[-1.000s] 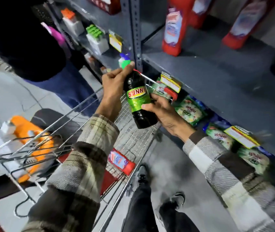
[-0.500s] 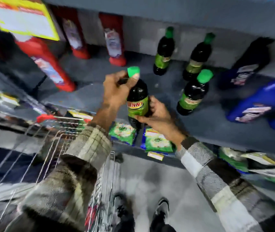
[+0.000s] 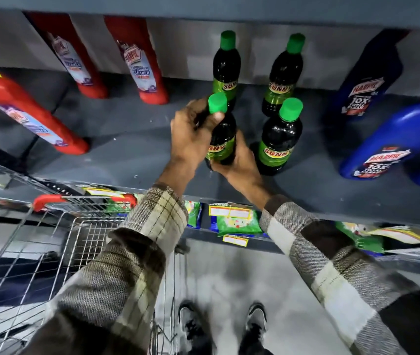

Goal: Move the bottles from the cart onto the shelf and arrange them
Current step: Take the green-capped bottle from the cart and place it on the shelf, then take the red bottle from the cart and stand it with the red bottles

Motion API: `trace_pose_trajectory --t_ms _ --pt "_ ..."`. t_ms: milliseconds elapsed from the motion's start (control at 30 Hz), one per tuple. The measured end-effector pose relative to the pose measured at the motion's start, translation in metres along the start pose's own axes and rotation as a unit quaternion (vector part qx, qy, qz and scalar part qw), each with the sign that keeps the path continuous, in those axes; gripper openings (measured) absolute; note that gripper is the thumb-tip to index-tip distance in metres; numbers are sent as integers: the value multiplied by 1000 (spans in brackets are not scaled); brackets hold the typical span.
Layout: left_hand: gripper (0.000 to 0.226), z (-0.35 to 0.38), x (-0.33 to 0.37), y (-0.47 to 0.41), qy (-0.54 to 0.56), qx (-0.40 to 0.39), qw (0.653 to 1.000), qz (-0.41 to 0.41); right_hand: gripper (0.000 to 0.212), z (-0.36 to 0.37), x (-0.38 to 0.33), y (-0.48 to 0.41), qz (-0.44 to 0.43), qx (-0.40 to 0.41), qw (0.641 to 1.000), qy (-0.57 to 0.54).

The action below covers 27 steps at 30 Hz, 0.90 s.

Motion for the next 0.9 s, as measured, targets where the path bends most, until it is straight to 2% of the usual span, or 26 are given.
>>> trace_pose_trajectory --t_ms 200,300,333,367,433,500,667,767,900 --pt "43 -1 1 9 -6 -26 999 31 77 5 21 13 15 58 998 18" --pt "48 -14 -8 17 10 -27 999 36 87 -3 12 55 0 209 978 26" --pt "47 -30 -15 22 36 -9 999 25 82 4 0 79 -23 244 969 27" --pt "45 -50 -26 28 61 15 998 13 73 20 -10 99 -57 243 968 22" --pt "40 -99 -54 46 92 67 993 -14 54 70 -29 129 -111 157 981 5" --pt "36 -154 -86 71 98 118 987 -49 42 129 -33 142 -141 51 988 36" --pt "34 -317 -187 185 99 280 942 -156 48 291 -31 174 -134 -160 976 62" --pt "24 -391 -255 280 92 360 894 -248 53 387 5 210 -105 -310 939 107" --pt "20 -432 -351 386 101 440 822 -346 69 474 99 261 -39 -455 864 213"
Point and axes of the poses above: each hand's wrist, its own y-axis away from the middle knuckle, its own z-axis out of the palm, x = y × z, the point moved 9 cm from there along -y, towards the middle knuckle, and after that the axes turned 1 degree about -x, right-handed, at the moved point
